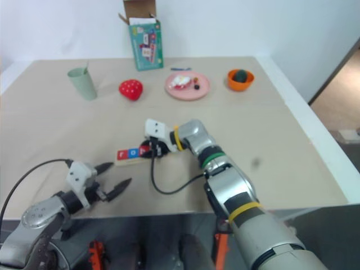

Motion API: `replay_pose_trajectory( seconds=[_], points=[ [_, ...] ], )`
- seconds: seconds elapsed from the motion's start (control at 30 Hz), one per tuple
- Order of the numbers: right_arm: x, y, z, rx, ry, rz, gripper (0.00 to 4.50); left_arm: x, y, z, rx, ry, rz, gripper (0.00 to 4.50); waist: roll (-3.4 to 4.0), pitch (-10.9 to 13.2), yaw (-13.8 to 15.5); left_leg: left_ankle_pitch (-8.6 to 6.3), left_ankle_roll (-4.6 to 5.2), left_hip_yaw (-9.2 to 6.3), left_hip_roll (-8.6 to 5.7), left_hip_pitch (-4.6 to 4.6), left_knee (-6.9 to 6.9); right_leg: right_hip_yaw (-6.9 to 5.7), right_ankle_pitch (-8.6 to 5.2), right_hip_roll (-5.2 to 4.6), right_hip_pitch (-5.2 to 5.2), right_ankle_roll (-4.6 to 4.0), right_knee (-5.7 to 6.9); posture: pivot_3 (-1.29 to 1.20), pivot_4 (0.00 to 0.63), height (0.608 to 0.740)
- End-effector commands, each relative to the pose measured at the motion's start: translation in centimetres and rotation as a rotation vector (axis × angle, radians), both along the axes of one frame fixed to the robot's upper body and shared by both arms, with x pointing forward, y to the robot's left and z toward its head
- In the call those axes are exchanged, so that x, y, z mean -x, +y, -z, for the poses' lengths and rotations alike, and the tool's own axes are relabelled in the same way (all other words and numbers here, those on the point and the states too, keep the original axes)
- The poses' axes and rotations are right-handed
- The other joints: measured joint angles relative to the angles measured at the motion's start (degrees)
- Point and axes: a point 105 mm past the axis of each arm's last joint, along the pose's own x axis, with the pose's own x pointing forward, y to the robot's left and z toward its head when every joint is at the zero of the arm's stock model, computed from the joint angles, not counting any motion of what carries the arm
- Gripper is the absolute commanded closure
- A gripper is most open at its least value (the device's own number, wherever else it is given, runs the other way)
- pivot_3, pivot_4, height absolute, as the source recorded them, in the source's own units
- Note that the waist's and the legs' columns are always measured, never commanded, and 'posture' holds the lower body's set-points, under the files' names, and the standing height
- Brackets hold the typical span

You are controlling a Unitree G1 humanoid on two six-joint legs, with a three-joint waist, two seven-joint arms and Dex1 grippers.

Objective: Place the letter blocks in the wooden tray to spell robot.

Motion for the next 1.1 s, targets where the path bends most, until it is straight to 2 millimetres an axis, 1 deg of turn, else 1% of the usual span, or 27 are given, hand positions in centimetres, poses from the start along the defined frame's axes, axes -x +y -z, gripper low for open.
replay_pose_trajectory(
  seconds=[0.03, 0.97, 1.1],
  points=[
    [-0.3, 0.3, -0.9, -0.023, -0.048, 0.003, 2.75, 0.3, -0.2, -1.0, -0.015, -0.044, 0.021, 0.0, 0.0, 0.0, 0.0, 0.0, 0.0, 0.0, 0.0, 0.0, 0.0, 0.0, 0.0, 0.0, 0.0, 0.0, 0.0, 0.0, 0.15, 0.74],
    [1.0, -0.1, 1.5, 0.029, 0.033, -0.048, 2.75, 0.5, -0.2, -0.6, -0.009, -0.033, 0.02, 0.0, 0.0, 0.0, 0.0, 0.0, 0.0, 0.01, 0.0, 0.05, 0.0, 0.01, 0.0, 0.0, 0.04, 0.0, 0.0, 0.0, 0.15, 0.74],
    [0.7, -0.2, 1.6, 0.026, 0.029, -0.026, 2.75, 0.3, -0.3, -1.2, 0.011, -0.058, 0.021, 0.0, 0.0, 0.0, 0.0, 0.0, 0.0, 0.01, 0.0, 0.06, 0.0, 0.01, 0.0, 0.0, 0.04, 0.0, 0.0, 0.0, 0.15, 0.74]
  ],
)
